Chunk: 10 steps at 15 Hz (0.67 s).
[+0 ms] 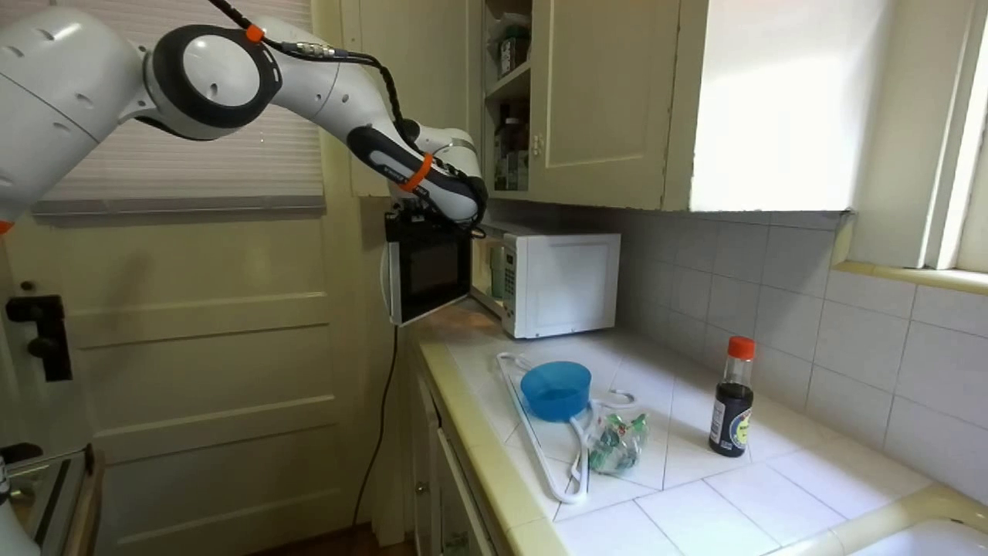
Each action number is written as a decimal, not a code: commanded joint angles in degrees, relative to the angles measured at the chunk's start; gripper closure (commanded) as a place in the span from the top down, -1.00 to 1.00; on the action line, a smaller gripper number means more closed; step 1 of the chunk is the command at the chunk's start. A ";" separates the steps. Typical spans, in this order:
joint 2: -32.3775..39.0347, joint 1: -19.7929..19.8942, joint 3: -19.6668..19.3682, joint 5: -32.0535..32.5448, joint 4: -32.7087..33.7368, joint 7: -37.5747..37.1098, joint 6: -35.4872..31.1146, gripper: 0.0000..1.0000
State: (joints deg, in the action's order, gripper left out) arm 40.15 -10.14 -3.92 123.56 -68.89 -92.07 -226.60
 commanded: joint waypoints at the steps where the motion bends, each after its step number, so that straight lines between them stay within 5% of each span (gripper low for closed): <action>1: 4.94 -1.98 -0.61 1.07 7.58 -3.46 -5.67 1.00; 10: 16.95 -9.09 -3.88 2.59 25.75 -10.23 -11.00 1.00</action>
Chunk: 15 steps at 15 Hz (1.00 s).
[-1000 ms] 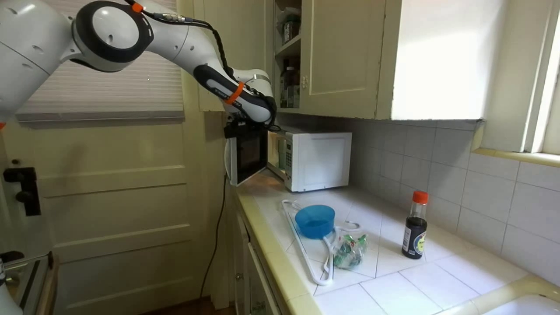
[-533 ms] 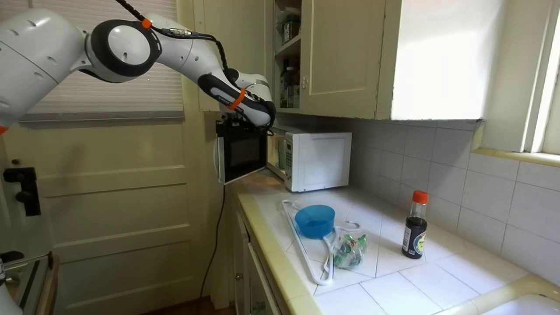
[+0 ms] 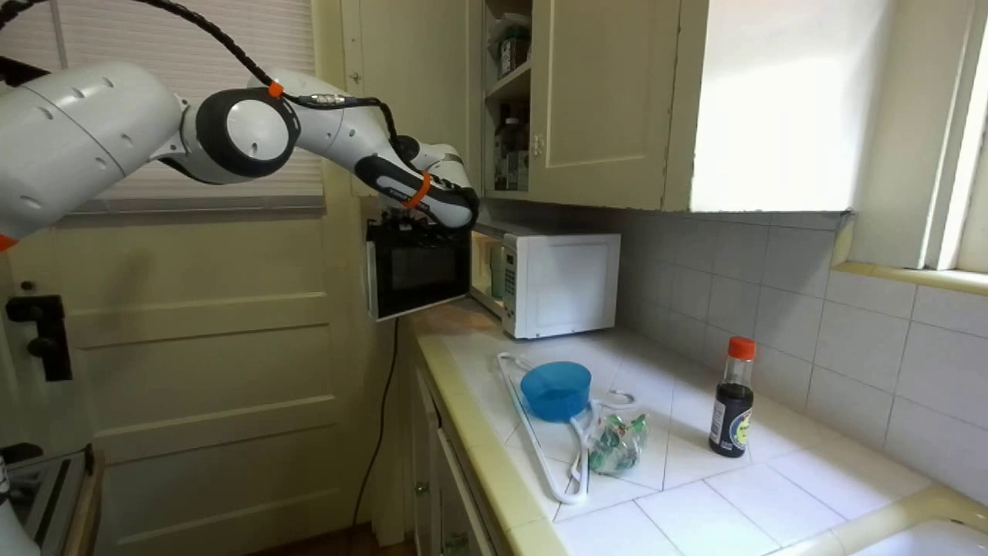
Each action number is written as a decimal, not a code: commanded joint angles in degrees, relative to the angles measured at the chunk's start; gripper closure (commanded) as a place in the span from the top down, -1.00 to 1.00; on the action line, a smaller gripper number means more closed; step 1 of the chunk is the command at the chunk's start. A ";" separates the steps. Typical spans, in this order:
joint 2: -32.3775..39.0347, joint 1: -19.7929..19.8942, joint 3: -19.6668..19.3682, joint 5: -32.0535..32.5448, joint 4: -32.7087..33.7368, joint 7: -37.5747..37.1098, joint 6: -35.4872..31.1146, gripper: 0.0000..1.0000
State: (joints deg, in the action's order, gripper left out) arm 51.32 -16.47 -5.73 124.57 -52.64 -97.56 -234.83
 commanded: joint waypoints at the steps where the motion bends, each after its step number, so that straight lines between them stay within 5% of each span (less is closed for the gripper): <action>1: 6.59 -3.42 -2.61 1.60 10.77 -5.23 -2.48 1.00; 8: 0.13 -1.01 -8.07 -1.93 0.28 -5.84 4.05 1.00; 15: -8.55 -3.16 -14.98 3.22 -16.49 -6.99 14.17 1.00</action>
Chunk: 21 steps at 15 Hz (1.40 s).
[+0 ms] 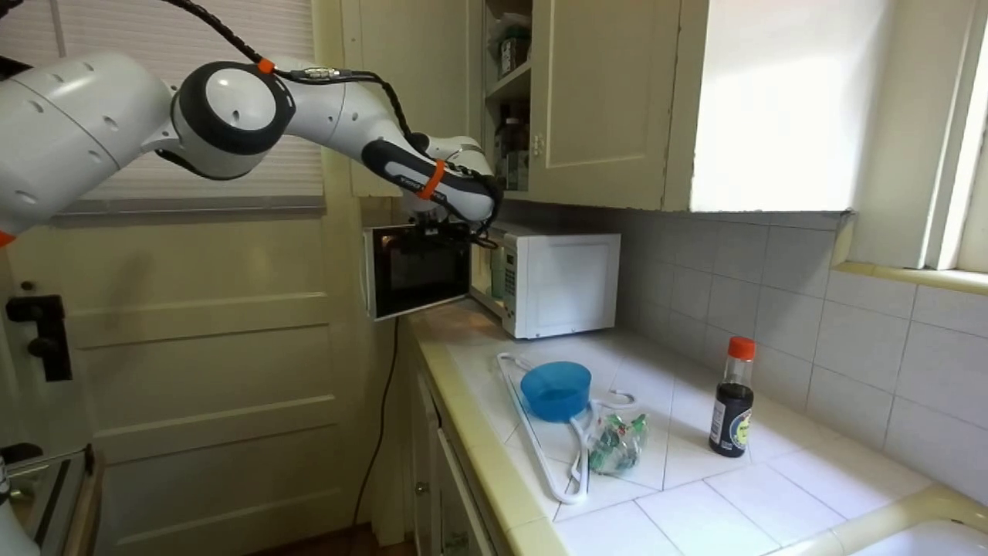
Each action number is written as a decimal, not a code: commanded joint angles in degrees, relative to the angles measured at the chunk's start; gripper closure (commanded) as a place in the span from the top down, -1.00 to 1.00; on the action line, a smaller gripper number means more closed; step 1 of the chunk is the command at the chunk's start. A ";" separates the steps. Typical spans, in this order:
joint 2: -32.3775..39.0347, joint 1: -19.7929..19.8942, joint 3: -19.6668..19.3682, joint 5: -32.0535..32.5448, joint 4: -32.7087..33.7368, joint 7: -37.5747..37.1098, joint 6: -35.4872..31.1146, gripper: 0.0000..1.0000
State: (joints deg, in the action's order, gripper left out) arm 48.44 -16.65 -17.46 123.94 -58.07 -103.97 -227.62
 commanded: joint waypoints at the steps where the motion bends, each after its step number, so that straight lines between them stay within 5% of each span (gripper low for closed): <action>1: -7.24 -3.16 -3.76 4.90 -13.35 0.87 9.48 1.00; 2: -2.14 -1.00 -1.88 2.41 -4.80 0.13 4.53 1.00; 8: -5.48 -1.61 -2.55 3.30 -10.17 1.65 8.08 1.00; 12: -4.44 4.12 7.91 -11.38 -14.16 9.91 22.68 1.00; 15: 1.95 12.15 22.68 -21.17 -9.53 19.03 30.81 1.00; 18: 9.91 16.42 33.28 -19.70 -2.33 20.64 35.08 1.00; 21: 15.69 17.46 38.39 -15.88 0.13 20.02 34.81 1.00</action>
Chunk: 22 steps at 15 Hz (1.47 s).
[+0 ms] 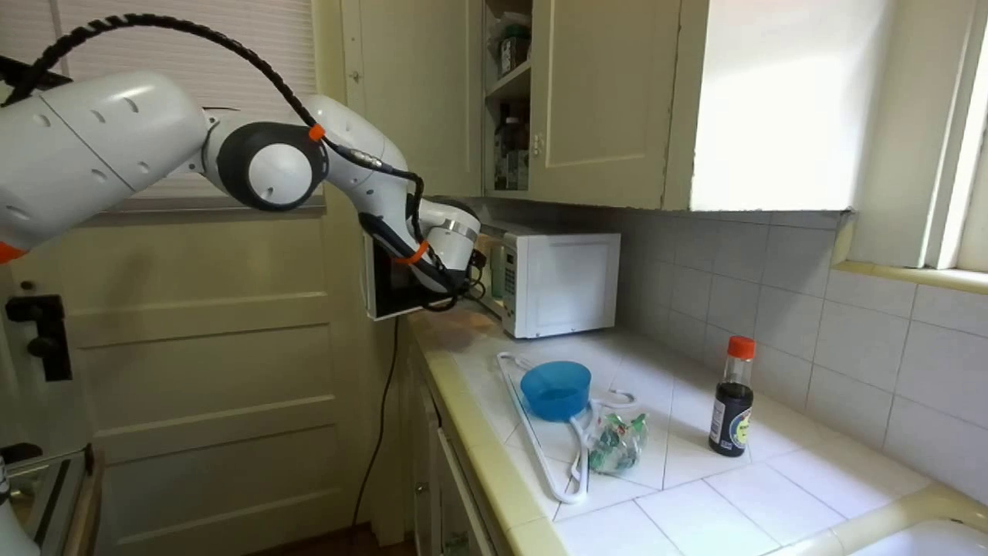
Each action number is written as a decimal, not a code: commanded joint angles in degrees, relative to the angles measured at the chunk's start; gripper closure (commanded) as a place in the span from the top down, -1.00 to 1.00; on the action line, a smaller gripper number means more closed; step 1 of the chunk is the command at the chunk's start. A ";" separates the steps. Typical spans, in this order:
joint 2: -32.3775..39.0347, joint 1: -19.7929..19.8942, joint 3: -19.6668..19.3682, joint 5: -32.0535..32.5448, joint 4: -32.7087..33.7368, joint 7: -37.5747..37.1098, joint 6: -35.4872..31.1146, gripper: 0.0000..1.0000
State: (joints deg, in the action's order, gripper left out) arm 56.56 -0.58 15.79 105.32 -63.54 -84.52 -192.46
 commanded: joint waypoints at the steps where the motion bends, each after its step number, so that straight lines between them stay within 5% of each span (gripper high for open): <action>1: 8.94 1.58 6.22 3.63 5.27 0.85 -0.84 1.00; 6: 16.24 1.95 10.63 8.92 6.26 1.92 2.38 1.00; 7: 12.75 1.10 8.20 6.75 3.39 0.74 1.21 1.00; 10: 15.05 1.23 9.26 7.36 4.73 1.60 1.70 1.00; 22: 17.03 -1.50 9.22 -0.22 12.09 1.28 19.62 1.00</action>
State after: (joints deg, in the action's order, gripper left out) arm 71.65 -0.98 25.21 107.03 -54.86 -83.00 -177.70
